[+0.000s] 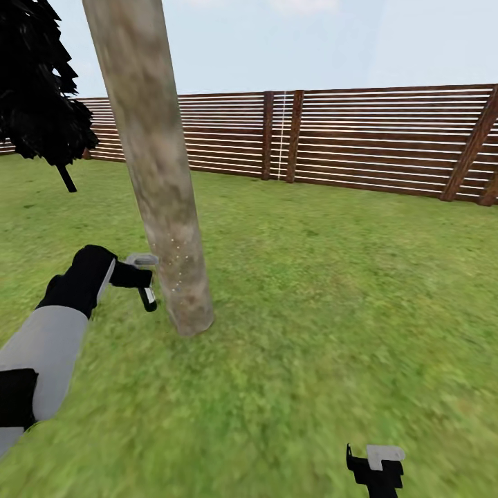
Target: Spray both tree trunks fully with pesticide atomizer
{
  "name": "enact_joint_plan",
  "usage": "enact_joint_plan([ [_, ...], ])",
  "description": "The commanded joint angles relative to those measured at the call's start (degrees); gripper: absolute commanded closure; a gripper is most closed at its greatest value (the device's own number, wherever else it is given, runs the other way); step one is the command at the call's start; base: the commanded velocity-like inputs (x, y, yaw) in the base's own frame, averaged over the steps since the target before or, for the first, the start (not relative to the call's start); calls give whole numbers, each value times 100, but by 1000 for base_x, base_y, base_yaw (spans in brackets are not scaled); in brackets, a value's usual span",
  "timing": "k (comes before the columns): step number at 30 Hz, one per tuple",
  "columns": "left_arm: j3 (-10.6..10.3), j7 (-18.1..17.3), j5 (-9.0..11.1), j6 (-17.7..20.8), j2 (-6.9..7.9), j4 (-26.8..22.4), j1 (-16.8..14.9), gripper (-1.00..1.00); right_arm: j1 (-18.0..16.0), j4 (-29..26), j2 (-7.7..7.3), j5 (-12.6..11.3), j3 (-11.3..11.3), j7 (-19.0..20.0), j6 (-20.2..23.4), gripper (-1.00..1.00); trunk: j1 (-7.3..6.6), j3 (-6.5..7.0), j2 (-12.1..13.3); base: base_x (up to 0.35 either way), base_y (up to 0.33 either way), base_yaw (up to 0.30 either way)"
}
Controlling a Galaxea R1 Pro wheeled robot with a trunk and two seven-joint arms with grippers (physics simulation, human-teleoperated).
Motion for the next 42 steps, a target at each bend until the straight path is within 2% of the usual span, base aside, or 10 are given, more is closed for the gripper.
enact_joint_plan([
  [1,6,-181,-36,14,45,163,-9,100,-4,1,2,59,-34,-32,-11,-100,-1,-5,-2,0,0,0],
  [5,-241,-319,-43,-57,34,967,10,100,-4,1,2,61,-31,-28,-11,-100,-1,-5,-2,0,0,0],
  [10,-261,-335,-18,-87,-61,1096,65,100,-4,1,2,61,-31,-27,-11,-100,-1,-5,-2,0,0,0],
  [15,-284,-340,-32,-96,26,1009,96,100,-4,1,2,61,-31,-27,-11,-100,-1,-5,-2,112,19,0],
  [20,-273,-340,-22,-92,-42,976,50,100,-4,1,2,61,-31,-28,-11,-100,-1,-5,-2,249,73,0],
  [26,-271,-343,-10,14,16,46,-7,100,-4,1,2,61,-31,-27,-11,-100,-1,-5,-2,13,3,0],
  [29,-296,-333,-39,-41,22,140,198,100,-4,1,2,61,-31,-27,-11,-100,-1,-5,-2,0,0,0],
  [32,-286,-320,-55,-110,-14,354,802,100,-4,1,2,61,-31,-27,-11,-100,-1,-5,-2,0,0,0],
  [40,-229,-275,-50,-541,9,692,1305,100,-4,9,2,61,-31,-27,-11,-100,-1,-5,-2,0,0,0],
  [42,-213,100,-67,-705,45,739,1475,100,-4,10,7,61,-29,-27,-11,-100,-1,-5,-2,43,11,45],
])
